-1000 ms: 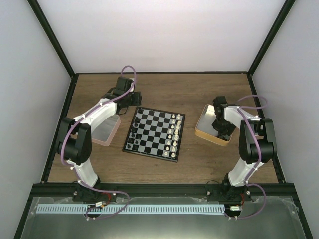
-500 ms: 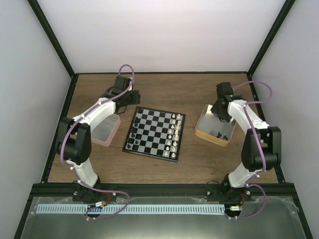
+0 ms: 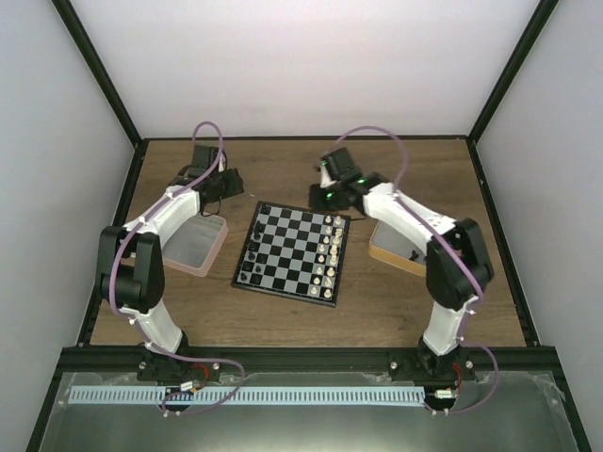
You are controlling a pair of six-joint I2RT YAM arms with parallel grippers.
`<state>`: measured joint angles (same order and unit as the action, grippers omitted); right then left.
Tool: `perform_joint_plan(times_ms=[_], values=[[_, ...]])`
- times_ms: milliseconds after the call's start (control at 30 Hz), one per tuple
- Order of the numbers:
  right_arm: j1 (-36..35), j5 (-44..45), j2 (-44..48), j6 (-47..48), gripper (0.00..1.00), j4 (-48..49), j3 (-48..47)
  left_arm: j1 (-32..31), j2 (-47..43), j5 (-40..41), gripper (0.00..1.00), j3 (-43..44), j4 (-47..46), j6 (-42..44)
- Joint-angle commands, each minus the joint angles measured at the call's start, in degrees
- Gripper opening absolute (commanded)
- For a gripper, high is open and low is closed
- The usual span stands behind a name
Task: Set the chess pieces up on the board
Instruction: Place the chess piece on the chessboard.
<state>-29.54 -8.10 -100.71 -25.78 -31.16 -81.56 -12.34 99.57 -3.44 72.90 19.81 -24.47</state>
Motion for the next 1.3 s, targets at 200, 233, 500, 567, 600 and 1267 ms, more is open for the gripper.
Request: perform_joint_plan(times_ms=[200, 233, 500, 567, 600, 1267], values=[[-13.7, -7.9, -13.9, 16.7, 0.01, -1.0, -8.9, 2.5, -5.4, -1.7, 0.57, -4.6, 0.8, -2.5], [-14.4, -8.3, -14.9, 17.6, 0.01, -0.9, -9.2, 2.7, -5.7, -2.0, 0.57, -4.7, 0.8, -2.2], [-17.3, -8.4, -20.3, 20.0, 0.02, -1.7, -13.6, 3.2, -6.7, -2.8, 0.57, -6.2, 0.8, -1.6], [-17.8, -8.1, -21.2, 20.1, 0.02, -1.9, -14.3, 3.4, -6.8, -2.9, 0.57, -6.4, 0.7, -1.4], [-17.9, -8.1, -21.5, 20.1, 0.02, -2.0, -14.6, 3.4, -6.9, -3.1, 0.57, -6.5, 0.8, -1.3], [-19.4, -5.3, -22.8, 19.5, 0.24, -2.0, -15.7, 4.0, -7.5, -4.3, 0.57, -7.8, -0.3, -1.1]])
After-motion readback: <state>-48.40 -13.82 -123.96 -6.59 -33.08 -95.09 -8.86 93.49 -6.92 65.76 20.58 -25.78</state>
